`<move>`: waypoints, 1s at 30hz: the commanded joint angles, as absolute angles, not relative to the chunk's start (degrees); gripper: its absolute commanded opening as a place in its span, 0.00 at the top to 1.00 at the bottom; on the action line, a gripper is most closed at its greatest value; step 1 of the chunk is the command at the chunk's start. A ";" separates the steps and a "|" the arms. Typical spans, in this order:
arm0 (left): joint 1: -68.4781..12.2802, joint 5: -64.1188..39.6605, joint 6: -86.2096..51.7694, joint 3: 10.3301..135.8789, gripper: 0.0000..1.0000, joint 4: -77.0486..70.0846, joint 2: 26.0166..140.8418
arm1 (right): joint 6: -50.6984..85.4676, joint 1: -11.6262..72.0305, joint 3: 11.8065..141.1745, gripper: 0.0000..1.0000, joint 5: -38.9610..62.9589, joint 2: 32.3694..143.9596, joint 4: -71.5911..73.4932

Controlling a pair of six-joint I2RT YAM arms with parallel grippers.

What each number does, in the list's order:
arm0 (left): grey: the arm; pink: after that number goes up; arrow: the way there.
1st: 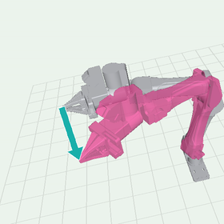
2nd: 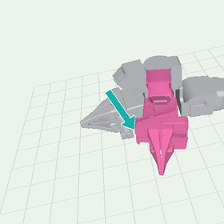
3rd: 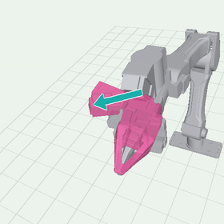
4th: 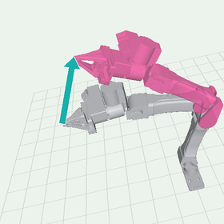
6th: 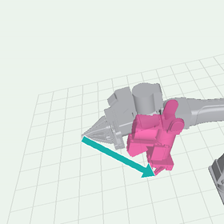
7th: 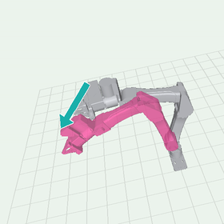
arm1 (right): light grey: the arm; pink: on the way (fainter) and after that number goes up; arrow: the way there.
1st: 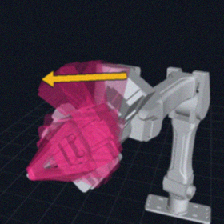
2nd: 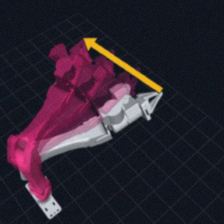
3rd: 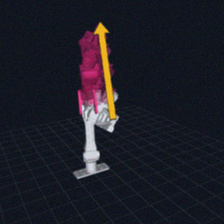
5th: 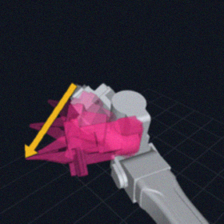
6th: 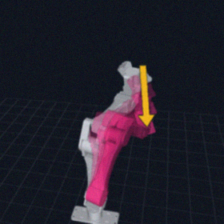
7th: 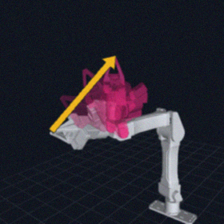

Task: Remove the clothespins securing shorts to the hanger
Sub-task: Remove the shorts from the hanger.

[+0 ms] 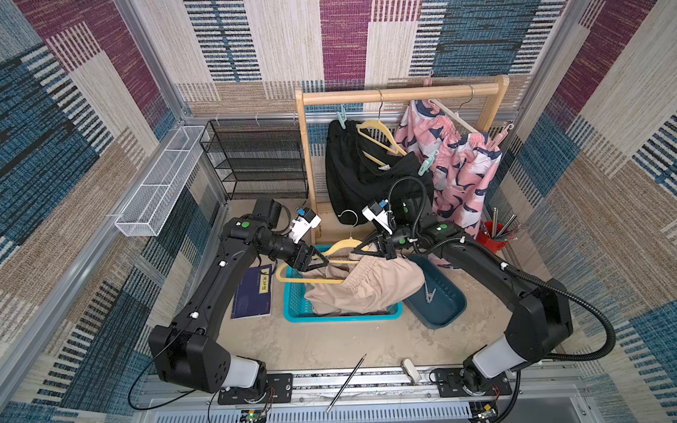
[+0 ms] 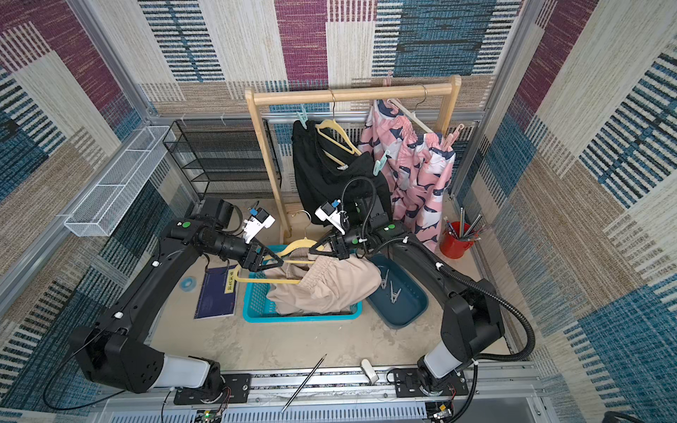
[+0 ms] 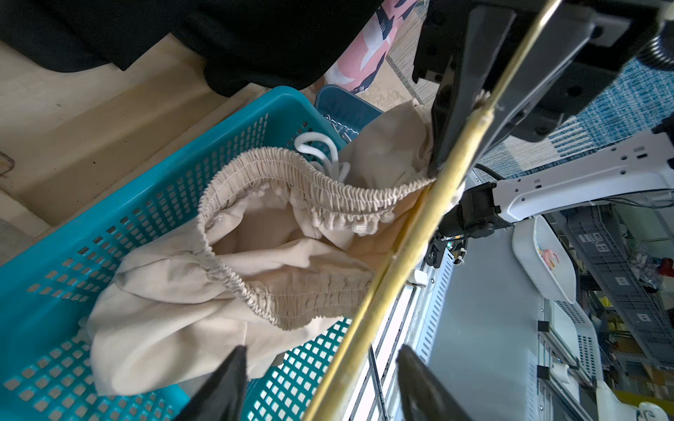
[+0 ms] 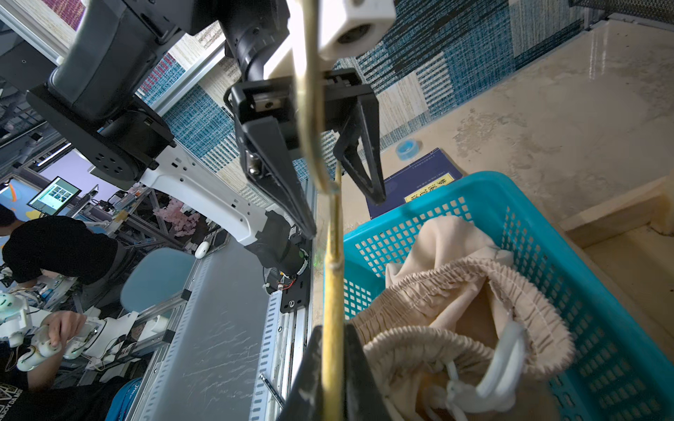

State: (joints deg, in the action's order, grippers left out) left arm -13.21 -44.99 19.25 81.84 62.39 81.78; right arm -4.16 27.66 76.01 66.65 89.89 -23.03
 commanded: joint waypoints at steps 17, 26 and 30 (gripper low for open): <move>-13.41 -42.13 19.05 83.27 1.00 64.34 81.40 | -1.96 27.51 76.20 0.61 61.00 89.65 -19.25; -13.27 -36.72 13.95 84.64 1.00 64.34 77.60 | 1.94 23.52 69.05 0.33 46.47 81.27 -16.82; -13.27 -36.49 12.83 84.06 1.00 64.34 73.85 | 1.24 23.14 66.98 0.28 34.64 78.38 -20.62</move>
